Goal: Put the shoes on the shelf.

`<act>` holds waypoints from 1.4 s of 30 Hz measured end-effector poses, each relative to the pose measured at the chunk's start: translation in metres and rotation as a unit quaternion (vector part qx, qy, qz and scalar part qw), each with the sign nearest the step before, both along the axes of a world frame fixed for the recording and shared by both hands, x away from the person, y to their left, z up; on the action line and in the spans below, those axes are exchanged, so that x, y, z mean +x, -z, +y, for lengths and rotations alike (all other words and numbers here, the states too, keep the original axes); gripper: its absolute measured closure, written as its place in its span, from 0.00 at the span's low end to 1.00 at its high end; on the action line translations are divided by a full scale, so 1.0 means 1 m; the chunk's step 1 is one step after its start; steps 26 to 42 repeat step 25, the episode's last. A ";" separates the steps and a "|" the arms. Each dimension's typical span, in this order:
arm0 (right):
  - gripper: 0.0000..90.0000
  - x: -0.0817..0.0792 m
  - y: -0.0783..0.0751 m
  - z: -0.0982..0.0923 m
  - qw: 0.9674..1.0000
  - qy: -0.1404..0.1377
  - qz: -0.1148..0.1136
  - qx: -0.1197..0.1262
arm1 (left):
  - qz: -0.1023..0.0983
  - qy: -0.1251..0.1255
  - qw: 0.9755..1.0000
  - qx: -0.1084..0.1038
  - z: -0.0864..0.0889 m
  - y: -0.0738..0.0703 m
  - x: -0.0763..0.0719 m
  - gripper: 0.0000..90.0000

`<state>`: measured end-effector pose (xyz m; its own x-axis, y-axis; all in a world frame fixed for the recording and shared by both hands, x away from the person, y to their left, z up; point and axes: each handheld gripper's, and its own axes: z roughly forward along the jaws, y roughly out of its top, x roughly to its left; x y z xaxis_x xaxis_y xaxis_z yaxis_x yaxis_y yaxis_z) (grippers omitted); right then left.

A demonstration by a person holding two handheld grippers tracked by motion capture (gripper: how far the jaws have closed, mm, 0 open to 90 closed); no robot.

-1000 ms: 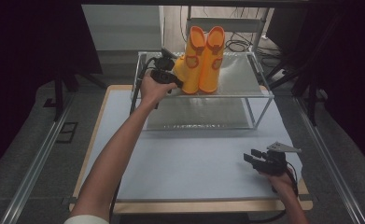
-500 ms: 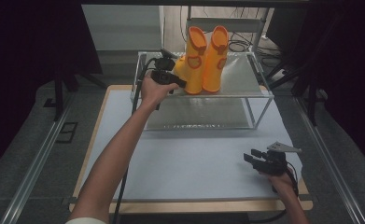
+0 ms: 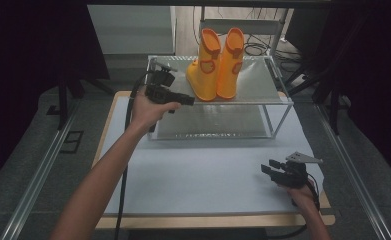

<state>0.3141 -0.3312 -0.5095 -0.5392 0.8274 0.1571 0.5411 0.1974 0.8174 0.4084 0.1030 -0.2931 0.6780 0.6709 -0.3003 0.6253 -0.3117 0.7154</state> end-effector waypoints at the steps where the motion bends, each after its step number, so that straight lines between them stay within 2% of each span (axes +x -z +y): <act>1: 0.58 0.000 0.000 0.001 1.000 -0.001 0.000 0.000 | -0.002 -0.001 1.000 0.000 0.004 0.002 -0.006 0.75; 6: 0.58 0.000 0.000 0.002 1.000 -0.004 -0.003 -0.002 | -0.016 -0.009 1.000 0.004 0.025 0.015 -0.035 0.70; 8: 0.58 0.000 0.000 0.003 1.000 -0.004 -0.003 -0.002 | -0.020 -0.009 1.000 0.012 0.032 0.022 -0.045 0.68; 9: 0.58 0.000 0.000 0.002 1.000 -0.003 -0.001 -0.002 | -0.020 -0.009 1.000 0.017 0.039 0.030 -0.054 0.67; 11: 0.58 0.001 0.000 0.002 1.000 -0.003 -0.001 -0.002 | -0.019 -0.010 1.000 0.014 0.043 0.034 -0.057 0.66; 12: 0.58 0.000 0.000 0.003 1.000 -0.002 -0.001 -0.001 | -0.015 -0.012 1.000 0.010 0.049 0.043 -0.064 0.64; 13: 0.58 0.000 0.000 0.003 1.000 -0.002 -0.001 -0.001 | -0.015 -0.012 1.000 0.010 0.049 0.043 -0.064 0.63; 15: 0.57 0.000 -0.001 0.003 1.000 -0.003 -0.004 -0.001 | -0.007 -0.016 1.000 0.008 0.057 0.057 -0.070 0.61; 20: 0.57 0.001 -0.001 0.004 1.000 -0.002 -0.005 -0.001 | -0.001 -0.022 1.000 0.007 0.062 0.063 -0.070 0.57; 25: 0.55 0.000 -0.007 0.007 1.000 -0.003 -0.017 -0.001 | -0.008 -0.022 1.000 0.008 0.059 0.062 -0.064 0.53; 42: 0.55 0.000 -0.007 0.007 1.000 -0.003 -0.017 -0.001 | -0.008 -0.022 1.000 0.008 0.059 0.062 -0.064 0.53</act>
